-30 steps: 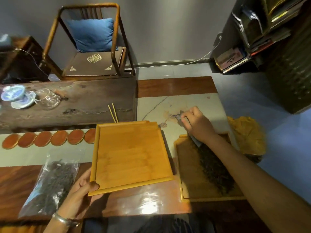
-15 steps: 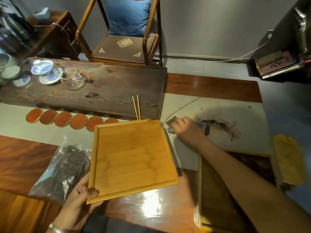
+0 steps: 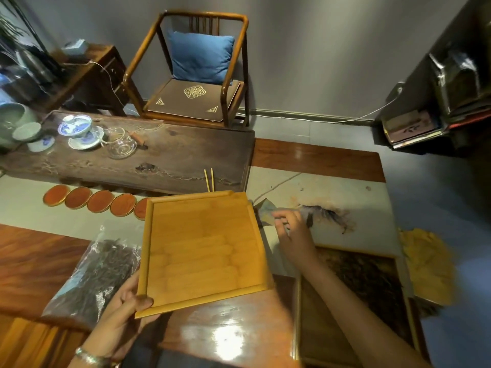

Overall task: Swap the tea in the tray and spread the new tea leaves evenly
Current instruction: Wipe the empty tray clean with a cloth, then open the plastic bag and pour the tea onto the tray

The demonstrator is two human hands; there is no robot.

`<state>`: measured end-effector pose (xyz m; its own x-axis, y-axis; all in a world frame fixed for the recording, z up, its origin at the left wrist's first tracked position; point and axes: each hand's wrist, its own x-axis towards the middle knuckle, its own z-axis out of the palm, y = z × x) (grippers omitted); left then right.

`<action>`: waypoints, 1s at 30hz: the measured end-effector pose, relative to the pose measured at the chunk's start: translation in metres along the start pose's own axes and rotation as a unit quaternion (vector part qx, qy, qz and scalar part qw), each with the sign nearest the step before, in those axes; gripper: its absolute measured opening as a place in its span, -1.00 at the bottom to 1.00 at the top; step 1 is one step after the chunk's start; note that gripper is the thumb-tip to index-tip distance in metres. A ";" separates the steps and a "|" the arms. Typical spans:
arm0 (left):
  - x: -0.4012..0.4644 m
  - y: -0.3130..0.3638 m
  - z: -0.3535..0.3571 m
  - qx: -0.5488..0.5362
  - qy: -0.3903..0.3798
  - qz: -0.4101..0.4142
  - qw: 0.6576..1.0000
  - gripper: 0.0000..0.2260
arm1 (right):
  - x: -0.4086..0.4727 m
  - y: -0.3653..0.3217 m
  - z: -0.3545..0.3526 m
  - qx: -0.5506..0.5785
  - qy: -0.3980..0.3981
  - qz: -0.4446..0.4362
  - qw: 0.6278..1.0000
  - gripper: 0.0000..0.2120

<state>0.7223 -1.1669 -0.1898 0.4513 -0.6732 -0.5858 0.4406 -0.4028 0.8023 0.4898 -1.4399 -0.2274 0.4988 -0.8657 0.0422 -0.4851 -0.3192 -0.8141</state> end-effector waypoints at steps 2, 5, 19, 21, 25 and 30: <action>-0.002 0.006 0.003 -0.030 -0.019 0.018 0.999 -0.55 | -0.020 -0.017 0.000 0.046 0.018 0.031 0.998 -0.76; -0.002 0.021 0.007 -0.088 -0.047 0.025 0.995 -0.53 | -0.046 -0.044 0.010 0.109 0.027 0.047 0.993 -0.75; 0.032 0.056 -0.085 0.068 -0.227 -0.016 0.971 -0.54 | -0.096 -0.116 0.092 0.083 0.136 0.192 0.968 -0.80; 0.039 0.050 -0.097 0.080 -0.216 -0.034 0.973 -0.54 | -0.107 -0.118 0.104 0.076 0.153 0.191 0.967 -0.82; 0.039 0.034 -0.112 0.099 -0.225 -0.092 0.965 -0.43 | -0.135 -0.113 0.123 0.058 0.148 0.191 0.969 -0.85; 0.037 0.011 -0.121 0.212 -0.211 -0.043 0.953 -0.44 | -0.156 -0.095 0.138 0.056 0.154 0.196 0.967 -0.72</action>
<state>0.8374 -1.1211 -0.2166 0.0354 -0.7798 -0.6250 0.0676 -0.6221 0.7800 0.5577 -1.2212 -0.2367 0.0464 -0.9910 -0.1257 -0.5048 0.0853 -0.8590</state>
